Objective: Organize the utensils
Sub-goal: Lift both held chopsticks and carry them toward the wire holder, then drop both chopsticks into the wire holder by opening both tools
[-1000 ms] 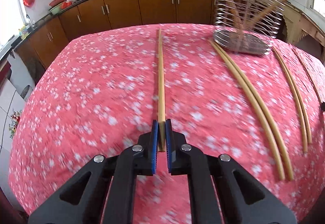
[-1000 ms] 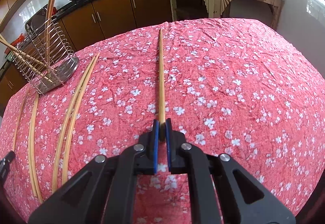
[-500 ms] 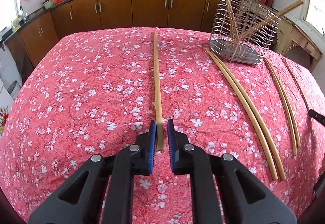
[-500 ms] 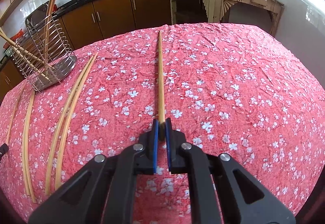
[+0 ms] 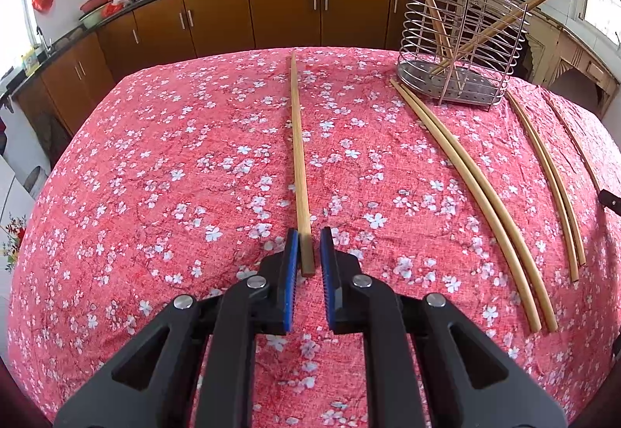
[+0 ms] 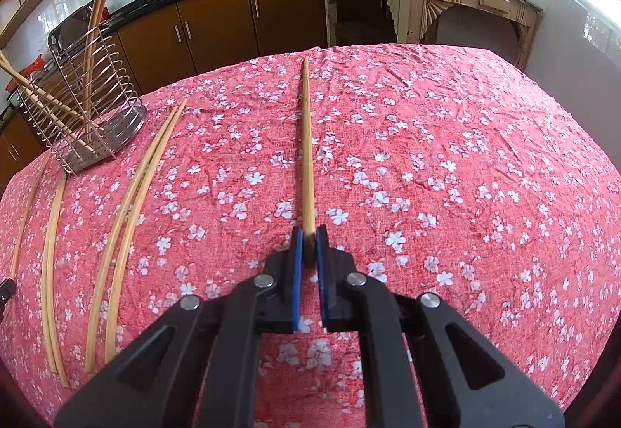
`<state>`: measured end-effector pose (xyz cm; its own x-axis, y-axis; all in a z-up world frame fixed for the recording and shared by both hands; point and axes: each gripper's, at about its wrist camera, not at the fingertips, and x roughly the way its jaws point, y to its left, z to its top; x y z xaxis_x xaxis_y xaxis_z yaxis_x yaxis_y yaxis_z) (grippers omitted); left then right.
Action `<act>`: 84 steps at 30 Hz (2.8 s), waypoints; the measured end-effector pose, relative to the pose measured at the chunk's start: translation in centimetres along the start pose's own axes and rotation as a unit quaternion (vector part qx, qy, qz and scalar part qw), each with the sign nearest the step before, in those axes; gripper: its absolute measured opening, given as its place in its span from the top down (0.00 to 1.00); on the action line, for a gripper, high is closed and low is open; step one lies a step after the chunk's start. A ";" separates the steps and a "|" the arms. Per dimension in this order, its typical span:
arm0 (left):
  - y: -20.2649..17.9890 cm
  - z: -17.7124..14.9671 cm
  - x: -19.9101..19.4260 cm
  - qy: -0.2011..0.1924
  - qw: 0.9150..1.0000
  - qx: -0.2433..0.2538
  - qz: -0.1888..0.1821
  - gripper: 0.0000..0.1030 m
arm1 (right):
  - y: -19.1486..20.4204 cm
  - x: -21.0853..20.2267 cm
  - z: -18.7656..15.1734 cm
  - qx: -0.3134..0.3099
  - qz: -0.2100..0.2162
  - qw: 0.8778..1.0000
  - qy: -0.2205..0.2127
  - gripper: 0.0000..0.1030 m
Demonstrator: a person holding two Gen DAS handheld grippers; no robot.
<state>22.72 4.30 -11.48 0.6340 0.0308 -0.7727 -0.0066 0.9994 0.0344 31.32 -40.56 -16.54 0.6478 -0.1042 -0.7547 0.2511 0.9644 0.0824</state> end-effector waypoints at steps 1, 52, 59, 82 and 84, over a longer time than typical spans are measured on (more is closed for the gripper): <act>-0.1 0.0 0.0 0.000 1.000 -0.001 -0.001 0.88 | -0.1 0.0 0.0 0.001 0.002 1.000 0.000 0.92; 3.6 6.6 -19.8 -0.334 0.939 -0.065 -0.042 0.93 | -0.6 -24.6 7.3 -0.004 0.161 0.932 -0.326 0.93; 2.9 8.6 -21.2 -0.346 0.933 -0.070 -0.064 0.93 | 1.1 -26.7 9.8 0.003 0.220 0.916 -0.334 0.93; -4.5 20.9 -16.1 -0.403 0.906 -0.118 -0.060 0.93 | 12.1 -19.3 19.9 -0.013 0.206 0.885 -0.418 0.93; -4.8 20.9 -14.5 -0.388 0.913 -0.113 -0.059 0.93 | 12.6 -18.2 20.2 -0.018 0.208 0.889 -0.409 0.93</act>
<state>29.73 -1.25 12.76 0.9970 -0.0109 -0.0771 -0.0063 0.9755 -0.2197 37.25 -31.39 11.36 0.9888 0.1357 0.0621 -0.1459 0.9663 0.2121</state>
